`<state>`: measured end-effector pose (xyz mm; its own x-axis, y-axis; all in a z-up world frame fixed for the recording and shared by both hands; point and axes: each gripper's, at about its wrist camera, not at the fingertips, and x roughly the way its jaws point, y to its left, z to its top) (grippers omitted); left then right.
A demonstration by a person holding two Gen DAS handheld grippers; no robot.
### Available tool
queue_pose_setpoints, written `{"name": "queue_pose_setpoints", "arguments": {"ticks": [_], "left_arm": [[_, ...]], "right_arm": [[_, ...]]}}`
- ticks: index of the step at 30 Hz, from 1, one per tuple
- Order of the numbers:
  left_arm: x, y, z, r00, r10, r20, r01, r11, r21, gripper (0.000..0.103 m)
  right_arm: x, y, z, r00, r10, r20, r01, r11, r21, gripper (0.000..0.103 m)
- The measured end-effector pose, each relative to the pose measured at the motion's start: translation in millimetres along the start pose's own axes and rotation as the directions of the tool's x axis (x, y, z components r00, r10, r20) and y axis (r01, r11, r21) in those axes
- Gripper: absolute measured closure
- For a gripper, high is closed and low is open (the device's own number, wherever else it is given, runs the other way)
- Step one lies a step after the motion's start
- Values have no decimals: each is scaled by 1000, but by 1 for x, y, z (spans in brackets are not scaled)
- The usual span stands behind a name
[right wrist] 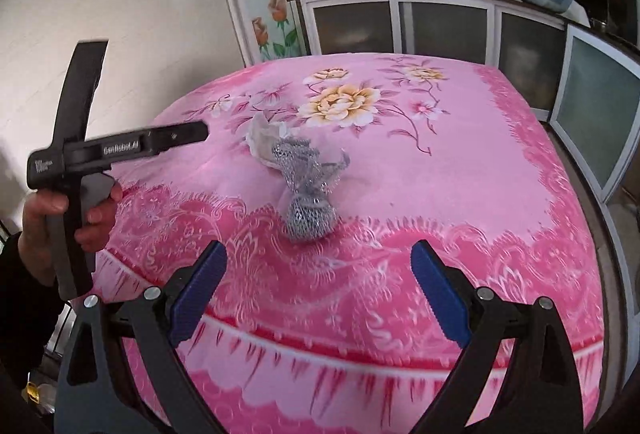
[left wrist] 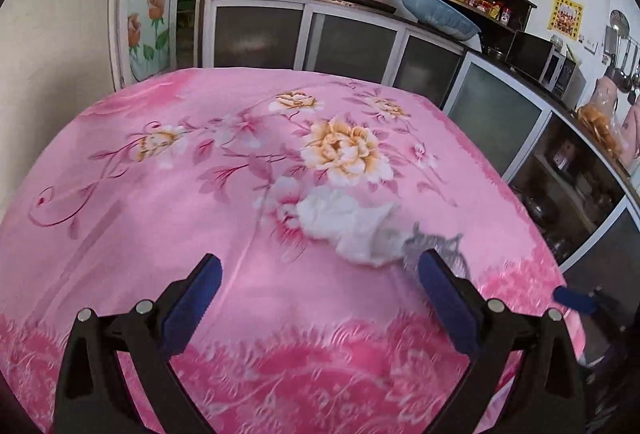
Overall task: Collect trash
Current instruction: 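Grasp the silver mesh netting with the right tool while the left tool grasps the white tissue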
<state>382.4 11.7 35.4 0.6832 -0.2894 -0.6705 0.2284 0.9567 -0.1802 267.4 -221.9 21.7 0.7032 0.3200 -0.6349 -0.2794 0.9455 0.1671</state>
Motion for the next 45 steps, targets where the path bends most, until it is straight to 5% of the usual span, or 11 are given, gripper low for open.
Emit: {"name": "queue_pose_setpoints", "arguments": {"ticks": [13,19,25,31,42,45], "left_arm": [[48,-12,19,992,127,-26,-123,985,123,8],[41,0,25,988,147,46,-151,983,107,8],[47,-6,28,981,183,70,-194,957,216,8],[49,-9,30,994,91,57,-100,975,198,8],[98,-7,38,993,96,-71,-86,987,133,8],[105,-3,38,991,87,-98,-77,992,101,8]], "right_arm": [[52,16,19,999,-1,-38,-3,996,-90,14],[67,14,29,999,-1,-42,-3,996,-93,14],[76,15,35,999,18,-48,-22,995,-99,14],[83,17,38,998,40,-54,-45,994,-95,13],[106,19,45,994,72,-88,-79,994,-80,13],[114,18,49,988,96,-122,-104,993,-57,22]]}}
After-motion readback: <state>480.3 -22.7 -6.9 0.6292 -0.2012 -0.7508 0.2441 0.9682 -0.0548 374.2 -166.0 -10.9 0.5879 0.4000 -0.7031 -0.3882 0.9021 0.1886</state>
